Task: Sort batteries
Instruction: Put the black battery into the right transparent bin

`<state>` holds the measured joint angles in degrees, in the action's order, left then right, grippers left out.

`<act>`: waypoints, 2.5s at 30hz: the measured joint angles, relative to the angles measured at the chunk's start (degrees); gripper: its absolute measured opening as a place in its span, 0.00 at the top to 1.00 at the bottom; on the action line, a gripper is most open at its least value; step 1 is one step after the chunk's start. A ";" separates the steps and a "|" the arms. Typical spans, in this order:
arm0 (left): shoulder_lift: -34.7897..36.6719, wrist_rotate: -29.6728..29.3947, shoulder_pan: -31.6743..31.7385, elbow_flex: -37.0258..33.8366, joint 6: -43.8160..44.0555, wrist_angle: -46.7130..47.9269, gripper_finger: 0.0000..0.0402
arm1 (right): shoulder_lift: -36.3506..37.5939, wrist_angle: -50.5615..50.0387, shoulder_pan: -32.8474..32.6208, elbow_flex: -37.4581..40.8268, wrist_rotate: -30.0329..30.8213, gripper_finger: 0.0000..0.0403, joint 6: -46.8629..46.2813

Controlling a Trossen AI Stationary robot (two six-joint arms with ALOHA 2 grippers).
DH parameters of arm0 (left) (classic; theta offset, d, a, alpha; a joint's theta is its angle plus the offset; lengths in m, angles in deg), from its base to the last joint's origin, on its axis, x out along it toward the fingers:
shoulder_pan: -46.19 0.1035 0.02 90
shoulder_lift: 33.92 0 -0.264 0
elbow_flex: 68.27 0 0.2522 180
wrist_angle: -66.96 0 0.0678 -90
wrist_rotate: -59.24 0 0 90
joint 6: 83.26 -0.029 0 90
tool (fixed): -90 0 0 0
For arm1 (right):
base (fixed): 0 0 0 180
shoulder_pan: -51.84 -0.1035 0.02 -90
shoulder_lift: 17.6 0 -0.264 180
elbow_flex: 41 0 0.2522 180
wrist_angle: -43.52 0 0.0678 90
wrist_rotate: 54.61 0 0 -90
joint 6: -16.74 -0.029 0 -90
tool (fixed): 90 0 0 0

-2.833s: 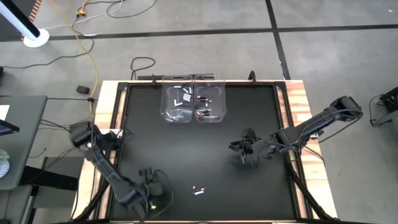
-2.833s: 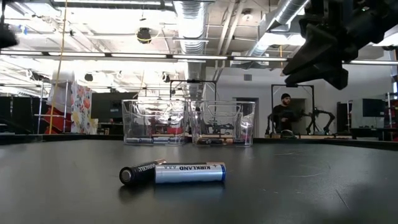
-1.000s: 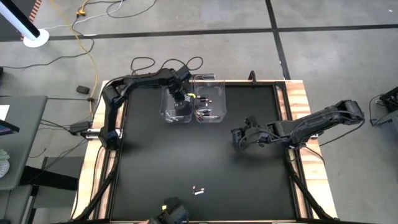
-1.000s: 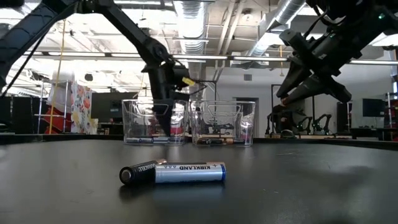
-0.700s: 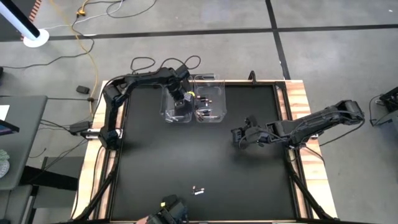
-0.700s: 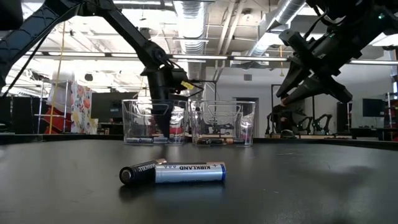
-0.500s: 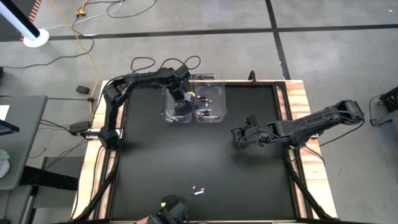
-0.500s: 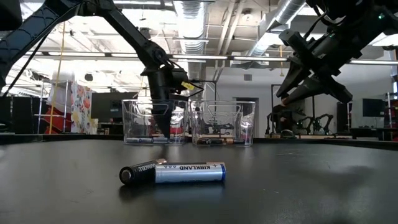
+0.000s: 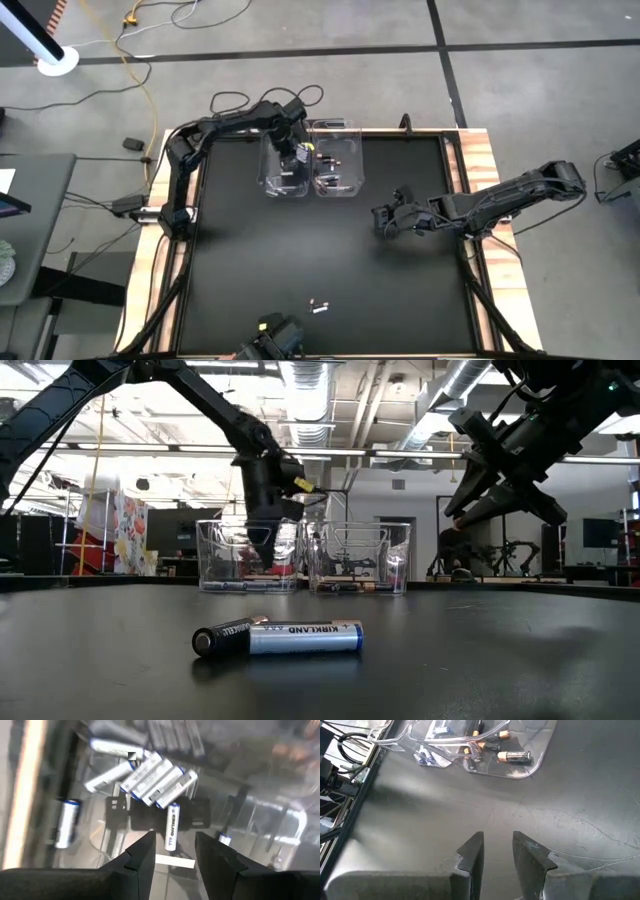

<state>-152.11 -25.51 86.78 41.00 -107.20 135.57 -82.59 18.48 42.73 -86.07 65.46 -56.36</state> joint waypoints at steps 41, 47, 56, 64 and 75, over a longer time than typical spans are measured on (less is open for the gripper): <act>58.76 -3.89 -43.30 -51.06 39.42 -28.80 0.67 | 0.00 11.79 -4.06 -4.57 -7.67 0.70 42.93; 61.79 -5.84 -45.20 -58.51 41.30 -34.99 0.67 | -0.45 10.11 -6.23 -10.78 -7.62 0.70 49.41; 70.55 -8.76 -45.20 -68.49 44.08 -42.30 0.67 | -14.16 -8.30 -8.88 -26.94 -7.45 0.70 49.77; 78.87 -4.00 -45.44 -72.29 44.81 -41.31 0.67 | -31.49 -22.37 -12.01 -44.86 -7.50 0.69 46.61; 82.97 -2.71 -46.10 -73.40 42.63 -33.32 0.67 | -51.15 -34.88 -15.01 -66.74 -11.22 0.53 39.19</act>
<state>-69.14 -28.23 40.69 -32.40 -64.57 102.25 -133.74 -16.40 27.73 -152.82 54.23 -17.17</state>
